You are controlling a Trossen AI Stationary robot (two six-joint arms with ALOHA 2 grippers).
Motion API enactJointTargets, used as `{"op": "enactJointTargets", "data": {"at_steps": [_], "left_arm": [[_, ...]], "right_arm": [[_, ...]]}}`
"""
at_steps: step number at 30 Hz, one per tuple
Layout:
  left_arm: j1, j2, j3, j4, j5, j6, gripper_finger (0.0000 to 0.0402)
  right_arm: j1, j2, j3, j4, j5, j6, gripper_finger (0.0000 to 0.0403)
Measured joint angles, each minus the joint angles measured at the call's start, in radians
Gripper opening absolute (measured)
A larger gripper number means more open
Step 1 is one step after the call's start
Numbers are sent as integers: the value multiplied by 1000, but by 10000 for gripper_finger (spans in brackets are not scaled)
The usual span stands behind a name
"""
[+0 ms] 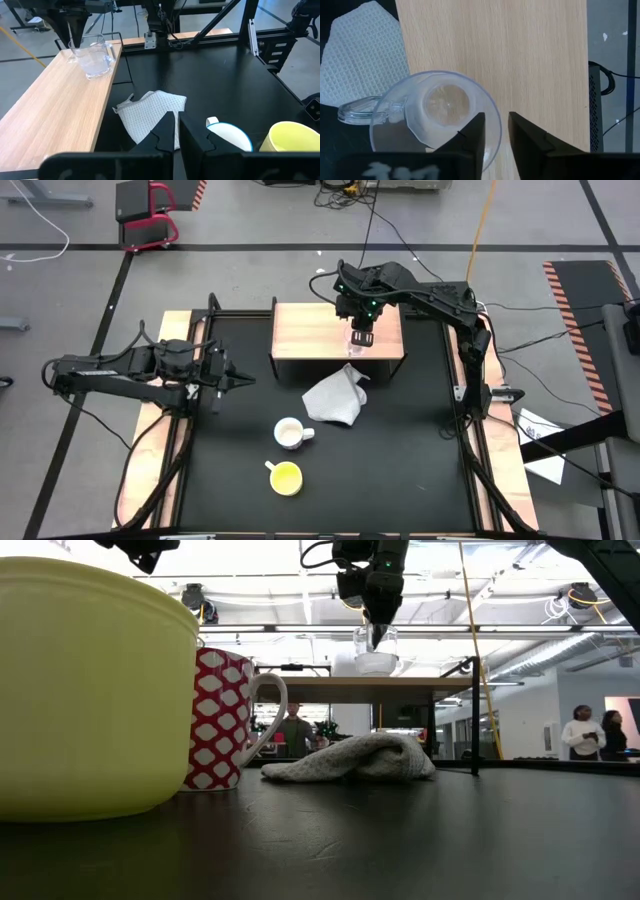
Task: Stack small to large cups/mugs on shelf
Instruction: Adjust the transparent mug on the shelf
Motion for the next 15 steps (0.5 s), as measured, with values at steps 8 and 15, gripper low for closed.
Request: {"op": "enactJointTargets", "data": {"at_steps": [8,15], "left_arm": [[0,0,0,0,0,-2,26],[0,0,0,0,0,-2,26]], "right_arm": [[0,0,0,3,0,0,133],[0,0,0,3,0,-1,137]]}}
